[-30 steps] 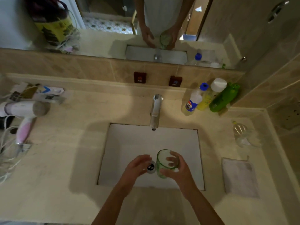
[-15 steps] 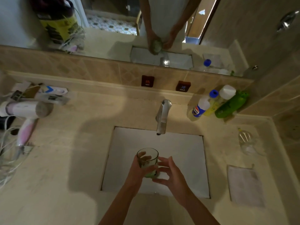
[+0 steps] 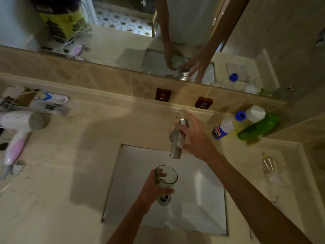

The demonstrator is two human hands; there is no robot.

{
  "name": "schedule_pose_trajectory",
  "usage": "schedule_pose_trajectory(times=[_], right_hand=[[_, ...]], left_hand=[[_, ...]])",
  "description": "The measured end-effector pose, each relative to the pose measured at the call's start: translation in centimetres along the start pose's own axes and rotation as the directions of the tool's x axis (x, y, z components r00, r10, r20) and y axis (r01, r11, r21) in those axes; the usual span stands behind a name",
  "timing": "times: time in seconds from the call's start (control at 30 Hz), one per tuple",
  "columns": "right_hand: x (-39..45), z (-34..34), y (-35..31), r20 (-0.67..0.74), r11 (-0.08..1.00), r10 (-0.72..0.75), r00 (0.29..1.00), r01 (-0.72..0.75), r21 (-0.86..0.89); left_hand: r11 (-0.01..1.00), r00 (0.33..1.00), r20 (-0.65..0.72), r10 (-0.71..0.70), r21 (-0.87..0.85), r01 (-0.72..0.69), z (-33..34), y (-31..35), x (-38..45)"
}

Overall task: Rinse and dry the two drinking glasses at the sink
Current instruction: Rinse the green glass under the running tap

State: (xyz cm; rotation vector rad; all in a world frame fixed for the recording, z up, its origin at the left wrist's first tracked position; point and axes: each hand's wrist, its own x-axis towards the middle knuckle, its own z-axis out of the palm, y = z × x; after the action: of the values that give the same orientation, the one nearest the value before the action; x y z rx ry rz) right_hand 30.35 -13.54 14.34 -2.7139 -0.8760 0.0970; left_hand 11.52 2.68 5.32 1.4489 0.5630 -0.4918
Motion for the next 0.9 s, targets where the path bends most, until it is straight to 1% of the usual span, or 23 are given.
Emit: schedule_pose_trajectory(times=[0.03, 0.1, 0.17, 0.27, 0.33, 0.47, 0.63, 0.73, 0.9], right_hand=[[0.8, 0.1, 0.0, 0.032, 0.999, -0.043, 0.999, 0.044, -0.025], [1.8, 0.7, -0.2, 0.041, 0.993, -0.112, 0.993, 0.113, -0.025], [2.1, 1.3, -0.4, 0.012, 0.993, -0.118, 0.993, 0.118, 0.017], [2.2, 1.7, -0.3, -0.055, 0.989, -0.14, 0.989, 0.142, 0.027], [2.4, 1.8, -0.2, -0.068, 0.985, -0.162, 0.984, 0.165, 0.041], [2.6, 1.8, 0.0, -0.054, 0.979, -0.174, 0.983, 0.178, 0.102], [2.9, 1.6, 0.2, 0.02, 0.978, -0.179, 0.984, 0.176, 0.114], [3.0, 1.4, 0.3, 0.048, 0.976, -0.187, 0.981, 0.18, 0.124], [2.8, 0.7, -0.3, 0.081, 0.982, -0.16, 0.984, 0.15, 0.115]], left_hand=[[1.0, 1.0, 0.001, 0.0, 0.003, 0.0, 0.2, 0.0, 0.4], [1.0, 1.0, 0.005, -0.004, 0.006, 0.004, 0.6, 0.0, 1.0], [1.0, 1.0, 0.009, -0.011, 0.003, 0.011, 0.9, 0.1, 1.6], [1.0, 1.0, 0.011, -0.009, 0.002, 0.009, 1.2, 0.1, 2.4], [1.0, 1.0, 0.015, -0.002, 0.014, 0.001, 1.4, 0.3, 2.8], [0.998, 0.999, 0.028, 0.031, 0.054, -0.033, 1.7, 0.7, 3.4], [0.997, 0.998, 0.031, 0.049, 0.057, -0.051, 1.8, 1.0, 4.0], [0.998, 0.998, 0.032, 0.053, 0.039, -0.054, 1.8, 1.4, 4.4], [0.997, 0.997, 0.044, 0.066, 0.037, -0.067, 2.1, 2.0, 5.1]])
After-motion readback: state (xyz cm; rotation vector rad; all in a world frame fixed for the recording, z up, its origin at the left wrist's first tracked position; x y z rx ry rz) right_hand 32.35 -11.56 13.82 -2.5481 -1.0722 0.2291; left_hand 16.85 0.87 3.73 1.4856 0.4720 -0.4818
